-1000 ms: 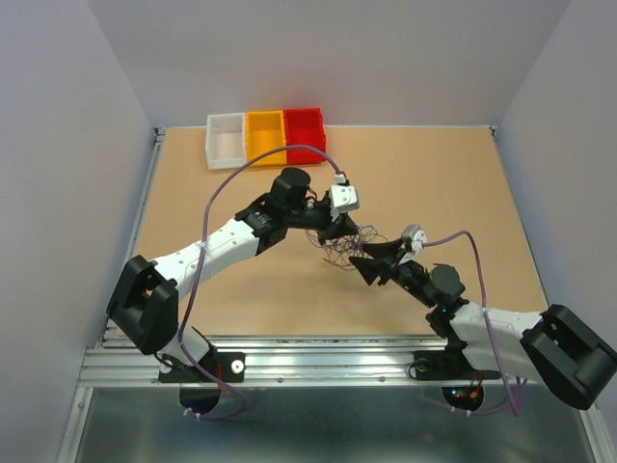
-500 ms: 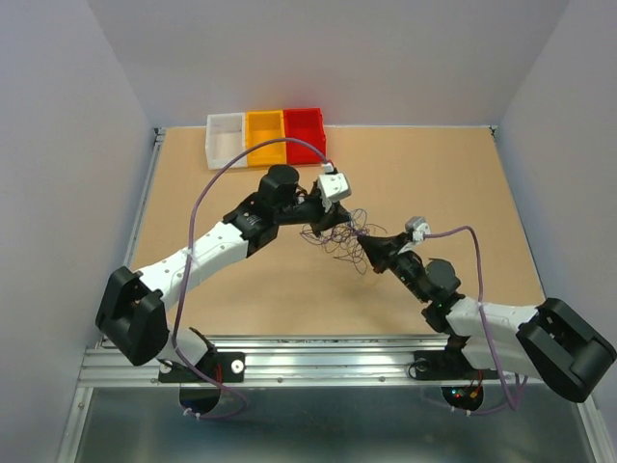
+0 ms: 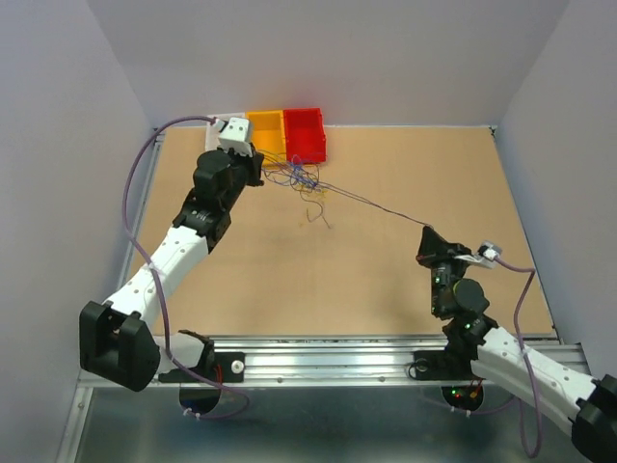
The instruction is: Untangle the cables
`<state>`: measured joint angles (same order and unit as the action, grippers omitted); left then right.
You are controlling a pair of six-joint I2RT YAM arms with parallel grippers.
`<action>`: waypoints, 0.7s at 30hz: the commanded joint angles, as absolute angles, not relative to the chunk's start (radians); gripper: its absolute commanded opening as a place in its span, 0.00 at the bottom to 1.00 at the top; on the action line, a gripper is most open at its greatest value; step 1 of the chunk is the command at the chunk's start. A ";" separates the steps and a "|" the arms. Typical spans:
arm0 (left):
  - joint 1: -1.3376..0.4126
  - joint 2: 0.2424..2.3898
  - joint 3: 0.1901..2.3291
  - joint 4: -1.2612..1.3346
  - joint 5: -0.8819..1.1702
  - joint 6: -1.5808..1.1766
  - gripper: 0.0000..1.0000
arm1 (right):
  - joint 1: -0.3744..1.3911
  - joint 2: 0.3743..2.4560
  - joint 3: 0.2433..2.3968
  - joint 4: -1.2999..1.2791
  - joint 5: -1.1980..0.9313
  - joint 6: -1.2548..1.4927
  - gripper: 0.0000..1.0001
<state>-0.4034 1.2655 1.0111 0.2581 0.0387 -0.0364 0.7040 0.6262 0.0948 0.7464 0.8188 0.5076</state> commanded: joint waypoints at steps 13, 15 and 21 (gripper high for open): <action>-0.478 1.223 1.028 0.391 0.526 0.089 0.00 | 0.690 0.340 0.021 0.656 0.427 0.287 0.84; -0.562 1.220 1.025 0.368 0.538 0.138 0.00 | 0.690 0.415 0.052 0.696 0.298 0.267 0.85; -0.635 1.236 1.015 0.330 0.638 0.212 0.00 | 0.692 0.750 0.121 0.902 -0.066 0.247 0.77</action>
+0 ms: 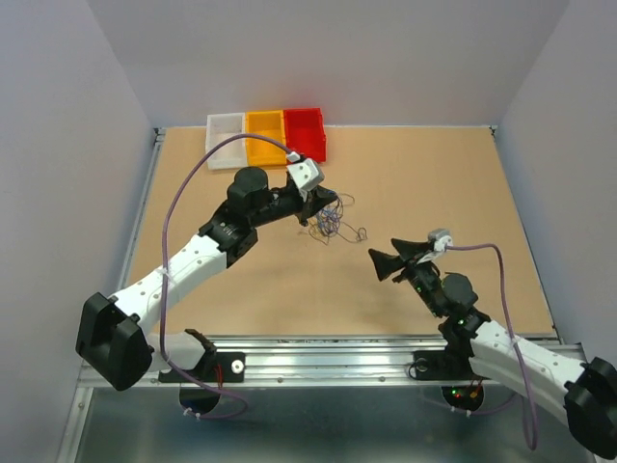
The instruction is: Untangle the cables
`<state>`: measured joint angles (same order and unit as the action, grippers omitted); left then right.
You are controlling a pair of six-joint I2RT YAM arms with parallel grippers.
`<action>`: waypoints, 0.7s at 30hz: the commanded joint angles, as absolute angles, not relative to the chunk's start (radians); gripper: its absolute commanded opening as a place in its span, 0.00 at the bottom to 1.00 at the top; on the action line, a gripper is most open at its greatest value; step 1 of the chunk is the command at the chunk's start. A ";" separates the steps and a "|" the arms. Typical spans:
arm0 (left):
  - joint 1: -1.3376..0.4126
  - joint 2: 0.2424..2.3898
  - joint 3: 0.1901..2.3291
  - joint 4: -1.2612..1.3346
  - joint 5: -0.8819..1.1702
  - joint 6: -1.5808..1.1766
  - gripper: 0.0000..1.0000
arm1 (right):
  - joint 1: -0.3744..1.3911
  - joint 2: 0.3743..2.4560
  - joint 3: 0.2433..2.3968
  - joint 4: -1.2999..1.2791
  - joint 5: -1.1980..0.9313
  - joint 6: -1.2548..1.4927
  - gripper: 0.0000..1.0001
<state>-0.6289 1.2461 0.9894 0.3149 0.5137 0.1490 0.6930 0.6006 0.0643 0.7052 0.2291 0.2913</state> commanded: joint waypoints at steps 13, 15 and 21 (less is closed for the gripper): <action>-0.686 1.316 1.051 0.250 0.813 0.258 0.00 | 0.692 1.186 0.157 1.369 -0.235 0.310 0.77; -0.687 1.315 1.052 0.241 0.831 0.268 0.00 | 0.693 1.201 0.152 1.394 -0.238 0.318 0.77; -0.698 1.316 1.063 0.204 0.868 0.298 0.00 | 0.693 1.177 0.126 1.413 -0.210 0.295 0.73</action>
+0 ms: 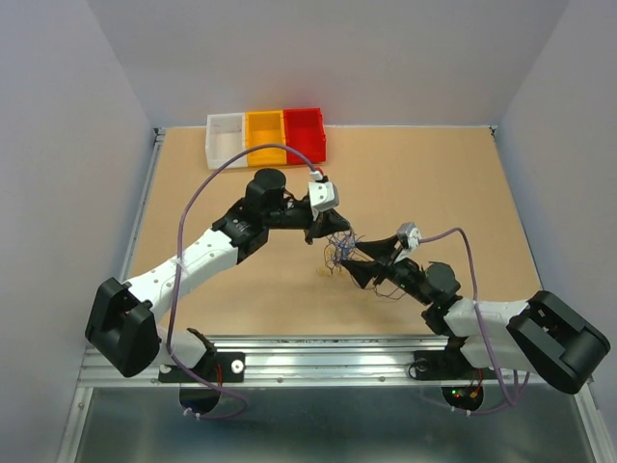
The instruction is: Untangle the cables
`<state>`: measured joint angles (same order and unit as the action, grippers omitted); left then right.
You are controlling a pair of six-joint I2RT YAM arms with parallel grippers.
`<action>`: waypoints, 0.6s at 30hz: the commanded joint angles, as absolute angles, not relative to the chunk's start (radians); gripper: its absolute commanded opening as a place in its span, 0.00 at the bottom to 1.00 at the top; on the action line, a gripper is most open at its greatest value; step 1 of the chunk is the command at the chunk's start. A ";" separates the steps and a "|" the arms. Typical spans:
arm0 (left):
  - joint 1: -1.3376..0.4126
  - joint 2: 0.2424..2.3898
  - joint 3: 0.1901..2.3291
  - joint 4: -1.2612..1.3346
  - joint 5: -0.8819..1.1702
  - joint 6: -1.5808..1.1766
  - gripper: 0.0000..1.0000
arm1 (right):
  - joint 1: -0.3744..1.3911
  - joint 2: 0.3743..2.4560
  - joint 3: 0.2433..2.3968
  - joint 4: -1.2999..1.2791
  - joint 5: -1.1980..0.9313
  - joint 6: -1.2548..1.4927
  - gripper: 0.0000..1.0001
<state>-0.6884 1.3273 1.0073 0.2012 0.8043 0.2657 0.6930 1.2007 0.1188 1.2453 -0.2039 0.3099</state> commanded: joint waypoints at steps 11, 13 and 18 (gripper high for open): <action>-0.703 1.322 1.094 0.137 0.994 0.318 0.00 | 0.692 1.250 0.161 1.414 -0.201 0.278 0.66; -0.704 1.315 1.094 0.130 0.997 0.321 0.00 | 0.693 1.270 0.164 1.431 -0.204 0.279 0.65; -0.704 1.301 1.089 0.121 1.021 0.330 0.00 | 0.692 1.258 0.149 1.443 -0.183 0.275 0.65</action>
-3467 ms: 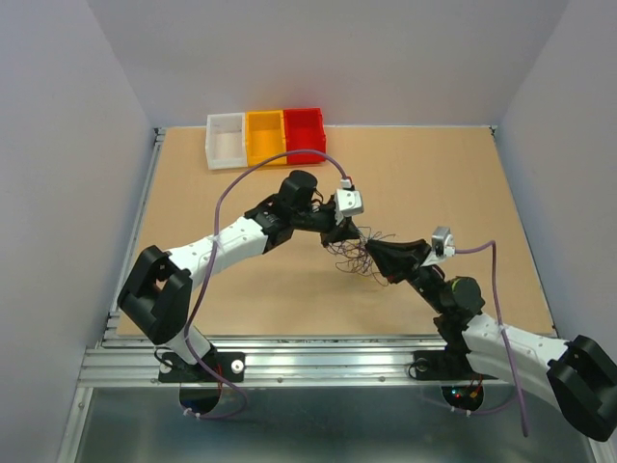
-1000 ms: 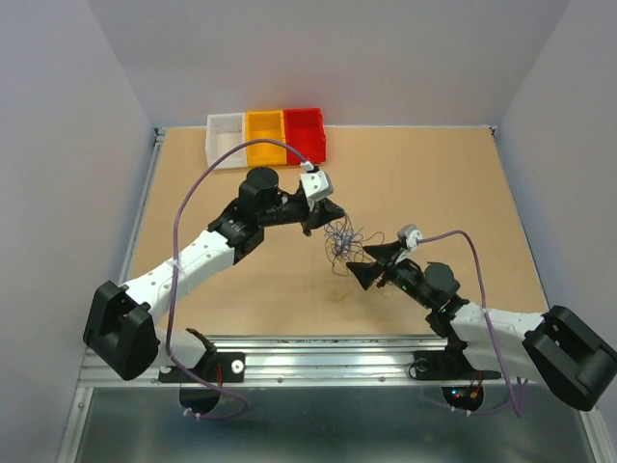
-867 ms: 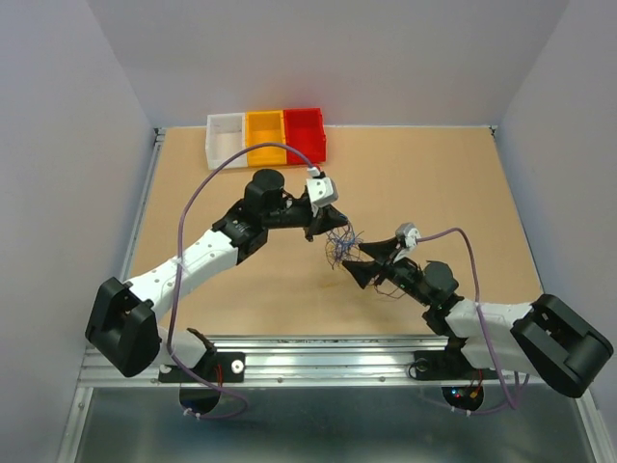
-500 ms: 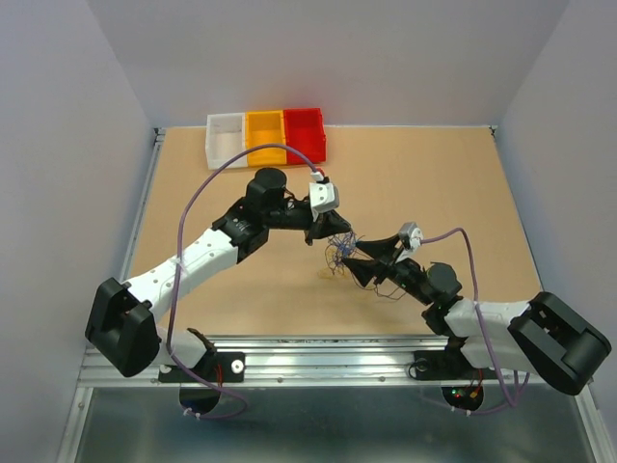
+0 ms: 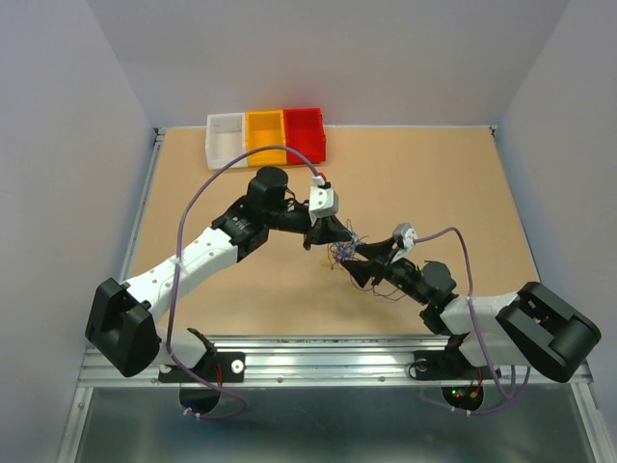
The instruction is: Untangle the cables
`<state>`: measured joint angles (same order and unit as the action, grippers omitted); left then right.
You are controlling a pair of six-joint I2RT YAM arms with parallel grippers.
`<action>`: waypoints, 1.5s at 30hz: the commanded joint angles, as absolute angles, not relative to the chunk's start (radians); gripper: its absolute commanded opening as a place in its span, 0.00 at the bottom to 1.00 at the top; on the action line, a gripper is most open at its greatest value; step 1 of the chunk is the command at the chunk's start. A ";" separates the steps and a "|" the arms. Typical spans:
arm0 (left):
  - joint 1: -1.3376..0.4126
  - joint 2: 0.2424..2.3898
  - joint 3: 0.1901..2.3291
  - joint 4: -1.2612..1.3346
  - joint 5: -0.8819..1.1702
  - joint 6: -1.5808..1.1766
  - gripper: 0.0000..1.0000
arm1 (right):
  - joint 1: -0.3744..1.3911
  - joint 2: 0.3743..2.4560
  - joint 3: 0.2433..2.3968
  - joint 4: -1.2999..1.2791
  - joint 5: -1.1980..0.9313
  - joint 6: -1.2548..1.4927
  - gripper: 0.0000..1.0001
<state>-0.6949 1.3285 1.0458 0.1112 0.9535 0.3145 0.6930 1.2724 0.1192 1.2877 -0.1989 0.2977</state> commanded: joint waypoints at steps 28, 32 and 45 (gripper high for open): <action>-0.758 1.351 1.085 0.181 0.646 0.319 0.36 | 0.692 1.094 0.022 1.571 -0.230 0.334 0.01; -0.758 1.358 1.091 0.193 0.574 0.302 0.64 | 0.692 1.017 -0.015 1.568 -0.216 0.350 0.00; -0.718 1.203 0.999 0.350 0.242 0.235 0.96 | 0.692 0.707 -0.022 1.201 0.199 0.437 0.00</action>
